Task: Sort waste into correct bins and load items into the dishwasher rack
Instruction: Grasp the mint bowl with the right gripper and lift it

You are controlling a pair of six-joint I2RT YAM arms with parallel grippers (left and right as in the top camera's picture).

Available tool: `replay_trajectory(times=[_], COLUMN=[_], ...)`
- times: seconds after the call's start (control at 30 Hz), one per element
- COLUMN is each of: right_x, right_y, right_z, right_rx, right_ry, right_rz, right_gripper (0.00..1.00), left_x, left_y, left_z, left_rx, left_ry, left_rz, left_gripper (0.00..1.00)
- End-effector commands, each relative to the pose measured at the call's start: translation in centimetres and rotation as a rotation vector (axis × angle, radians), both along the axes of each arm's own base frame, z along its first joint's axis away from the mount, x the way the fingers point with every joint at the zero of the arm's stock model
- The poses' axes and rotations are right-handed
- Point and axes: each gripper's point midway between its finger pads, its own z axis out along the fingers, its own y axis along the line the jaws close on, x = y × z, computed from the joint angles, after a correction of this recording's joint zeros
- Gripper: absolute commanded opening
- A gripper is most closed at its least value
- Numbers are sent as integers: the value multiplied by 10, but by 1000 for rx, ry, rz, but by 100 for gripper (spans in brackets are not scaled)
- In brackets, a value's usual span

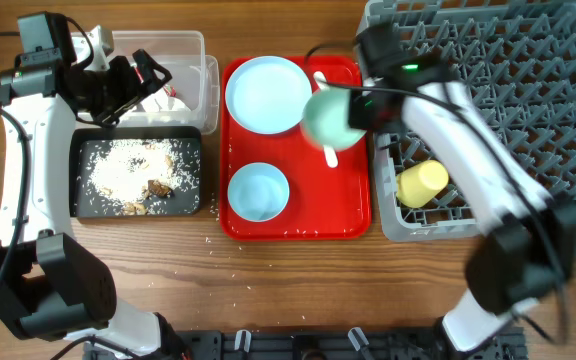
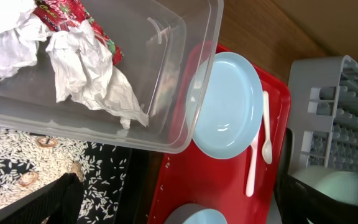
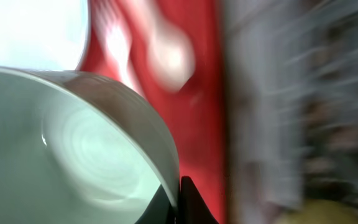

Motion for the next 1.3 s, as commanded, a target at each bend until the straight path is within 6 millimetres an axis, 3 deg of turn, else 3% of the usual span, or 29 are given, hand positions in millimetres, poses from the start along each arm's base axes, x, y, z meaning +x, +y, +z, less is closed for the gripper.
replay_trajectory(times=[0.0, 0.07, 0.2, 0.27, 0.33, 0.4, 0.43, 0.5, 0.6, 0.8, 1.0, 1.07, 1.2, 1.27], right_x=[26, 45, 105, 138, 158, 165, 170, 173, 168, 174, 166, 167, 162, 162], right_y=[-83, -111, -122, -113, -114, -114, -114, -121, -126, -130, -112, -95, -70, -49], right_z=[82, 105, 117, 101, 76, 61, 44, 18, 6, 31, 8, 0, -26, -27], right_rx=[-288, -445, -724, -825, -968, -1033, -1088, -1108, -1142, -1211, -1226, -1202, -1129, -1046], right_ry=[-332, -477, -643, -658, -620, -579, -527, -476, -420, -463, -358, -357, -313, -363], right_rz=[-295, -401, -375, -269, -201, -150, -83, -65, -54, -88, 67, 140, 299, 314], right_gripper=[5, 4, 4, 4, 4, 4, 4, 4, 4, 4, 8, 33, 57, 69], left_x=[1, 1, 1, 1, 1, 1, 1, 1, 1, 1, 1, 1, 1, 1], left_y=[2, 2, 2, 2, 2, 2, 2, 2, 2, 2, 2, 2, 2, 2], left_z=[5, 5, 5, 5, 5, 5, 5, 5, 5, 5, 5, 5, 5, 5], left_rx=[5, 5, 5, 5, 5, 5, 5, 5, 5, 5, 5, 5, 5, 5], left_ry=[-16, -15, -15, -15, -15, -15, -15, -15, -15, -16, -15, -15, -16, -15], left_rz=[-1, -1, -2, -2, -1, -2, -1, -1, -1, -1, -1, -1, -1, -1], left_gripper=[100, 100, 100, 100, 100, 100, 100, 100, 100, 100, 100, 100, 100, 100])
